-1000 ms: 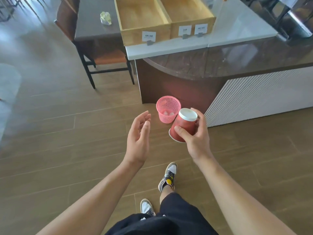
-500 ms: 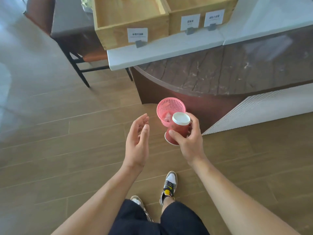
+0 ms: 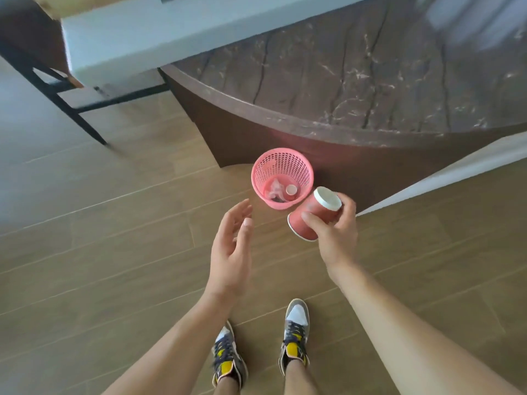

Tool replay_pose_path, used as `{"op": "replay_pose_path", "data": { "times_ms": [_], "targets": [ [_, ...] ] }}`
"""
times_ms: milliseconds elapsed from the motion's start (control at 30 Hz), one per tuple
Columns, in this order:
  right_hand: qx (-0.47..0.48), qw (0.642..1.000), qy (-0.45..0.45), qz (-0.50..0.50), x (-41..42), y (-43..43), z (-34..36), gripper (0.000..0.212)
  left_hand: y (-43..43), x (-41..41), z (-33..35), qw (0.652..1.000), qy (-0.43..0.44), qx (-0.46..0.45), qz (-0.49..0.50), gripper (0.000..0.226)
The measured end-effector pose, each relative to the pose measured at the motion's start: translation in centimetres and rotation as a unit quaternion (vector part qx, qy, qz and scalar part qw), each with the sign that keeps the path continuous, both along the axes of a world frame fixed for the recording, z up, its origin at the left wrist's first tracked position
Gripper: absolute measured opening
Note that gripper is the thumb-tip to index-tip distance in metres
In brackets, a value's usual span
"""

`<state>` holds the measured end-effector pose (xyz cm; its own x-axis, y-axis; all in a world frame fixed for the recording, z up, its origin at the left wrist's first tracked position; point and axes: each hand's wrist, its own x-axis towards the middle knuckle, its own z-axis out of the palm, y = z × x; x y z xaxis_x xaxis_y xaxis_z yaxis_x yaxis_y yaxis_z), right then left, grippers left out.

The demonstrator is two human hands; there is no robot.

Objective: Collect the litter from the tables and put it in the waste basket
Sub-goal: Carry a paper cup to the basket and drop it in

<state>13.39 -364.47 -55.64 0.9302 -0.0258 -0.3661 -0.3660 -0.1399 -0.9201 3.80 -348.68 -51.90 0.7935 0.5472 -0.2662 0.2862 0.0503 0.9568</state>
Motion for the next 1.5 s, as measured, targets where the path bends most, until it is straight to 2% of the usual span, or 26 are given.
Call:
{"op": "replay_pose_path", "data": {
  "times_ms": [200, 367, 633, 833, 933, 1000, 1133, 1500],
  "targets": [
    [0.024, 0.996, 0.062, -0.056, 2.1, 0.9, -9.2, 0.060, 1.0, 1.6, -7.9, 0.999, 0.002, -0.010, -0.030, 0.029],
    [-0.051, 0.998, 0.004, -0.037, 3.9, 2.3, -14.5, 0.059, 1.7, 3.3, -13.0, 0.999, -0.006, -0.004, -0.044, 0.029],
    [-0.084, 0.996, -0.034, -0.011, 7.2, 3.1, -19.4, 0.069, 2.1, 6.8, -18.4, 0.996, -0.011, 0.014, -0.086, 0.026],
    [-0.121, 0.990, -0.067, 0.016, 11.3, 4.7, -19.8, 0.072, 2.6, 8.2, -18.7, 0.995, -0.041, 0.023, -0.093, 0.038],
    [-0.142, 0.987, -0.064, 0.044, 13.9, 6.5, -19.0, 0.101, 3.2, 8.9, -18.5, 0.995, -0.048, 0.023, -0.089, 0.033],
    [-0.169, 0.983, -0.060, 0.043, 15.0, 7.1, -18.7, 0.110, 3.9, 9.1, -18.3, 0.995, -0.044, 0.029, -0.084, 0.033],
    [-0.211, 0.976, -0.049, 0.017, 14.7, 5.9, -18.8, 0.100, 5.3, 9.0, -17.9, 0.996, -0.024, 0.043, -0.078, 0.023],
    [-0.237, 0.971, -0.032, 0.028, 12.5, 3.8, -17.1, 0.080, 6.7, 9.0, -14.4, 0.997, -0.035, 0.046, -0.056, 0.028]
  ]
}}
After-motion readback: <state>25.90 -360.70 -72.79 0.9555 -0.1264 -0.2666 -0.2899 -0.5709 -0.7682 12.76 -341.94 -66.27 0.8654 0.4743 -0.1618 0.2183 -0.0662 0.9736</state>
